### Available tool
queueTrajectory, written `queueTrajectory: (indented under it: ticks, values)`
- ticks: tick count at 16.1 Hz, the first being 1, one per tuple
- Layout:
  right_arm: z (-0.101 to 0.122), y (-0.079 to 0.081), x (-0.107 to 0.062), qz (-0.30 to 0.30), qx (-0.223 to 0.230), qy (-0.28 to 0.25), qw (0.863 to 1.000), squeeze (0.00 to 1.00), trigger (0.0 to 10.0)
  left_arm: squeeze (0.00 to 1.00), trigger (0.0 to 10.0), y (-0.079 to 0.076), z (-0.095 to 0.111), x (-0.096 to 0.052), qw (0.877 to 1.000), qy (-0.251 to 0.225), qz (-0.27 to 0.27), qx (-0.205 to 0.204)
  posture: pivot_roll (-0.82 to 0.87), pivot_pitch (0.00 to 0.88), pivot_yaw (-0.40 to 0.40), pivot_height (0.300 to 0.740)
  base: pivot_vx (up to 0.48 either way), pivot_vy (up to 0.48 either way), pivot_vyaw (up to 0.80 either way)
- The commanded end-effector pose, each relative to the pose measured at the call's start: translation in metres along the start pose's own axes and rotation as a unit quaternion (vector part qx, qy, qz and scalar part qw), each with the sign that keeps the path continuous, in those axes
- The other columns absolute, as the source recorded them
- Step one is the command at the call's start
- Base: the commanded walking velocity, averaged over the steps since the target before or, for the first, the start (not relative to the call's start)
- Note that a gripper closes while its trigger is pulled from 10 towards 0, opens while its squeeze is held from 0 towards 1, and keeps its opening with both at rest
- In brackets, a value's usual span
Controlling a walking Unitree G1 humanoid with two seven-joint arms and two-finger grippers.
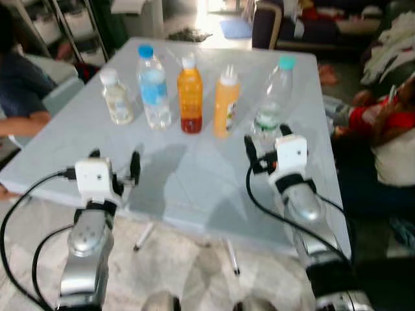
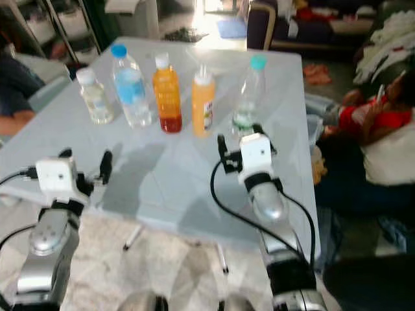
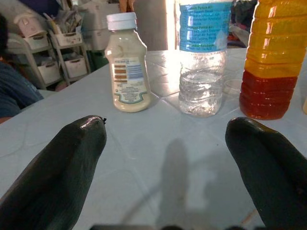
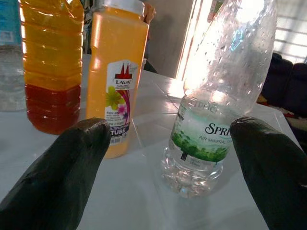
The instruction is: Restocking fridge
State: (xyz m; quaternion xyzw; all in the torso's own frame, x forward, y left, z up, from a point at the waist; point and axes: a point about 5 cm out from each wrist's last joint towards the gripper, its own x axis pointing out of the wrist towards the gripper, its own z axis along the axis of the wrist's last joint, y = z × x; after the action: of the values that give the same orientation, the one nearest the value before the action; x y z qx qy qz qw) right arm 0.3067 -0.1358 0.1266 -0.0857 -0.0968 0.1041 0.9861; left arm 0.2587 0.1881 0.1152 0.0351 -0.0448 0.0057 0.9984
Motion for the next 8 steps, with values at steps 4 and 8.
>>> queueTrajectory:
  ticks: [4, 8]
  values:
    - [0.027, -0.008, 0.015, -0.018, -0.018, -0.052, 0.998, 0.00, 10.0, 0.00, 10.0, 0.003, -0.001, -0.003, 1.000, 0.005, 0.004, 0.006, -0.02, 0.068, 0.011, 0.735, 0.000, 0.000, 0.00]
    - [0.049, -0.033, 0.032, -0.063, -0.041, -0.086, 0.993, 0.00, 10.0, 0.00, 10.0, 0.005, -0.001, -0.005, 1.000, 0.007, -0.001, 0.011, -0.01, 0.073, 0.023, 0.735, 0.000, 0.000, 0.00]
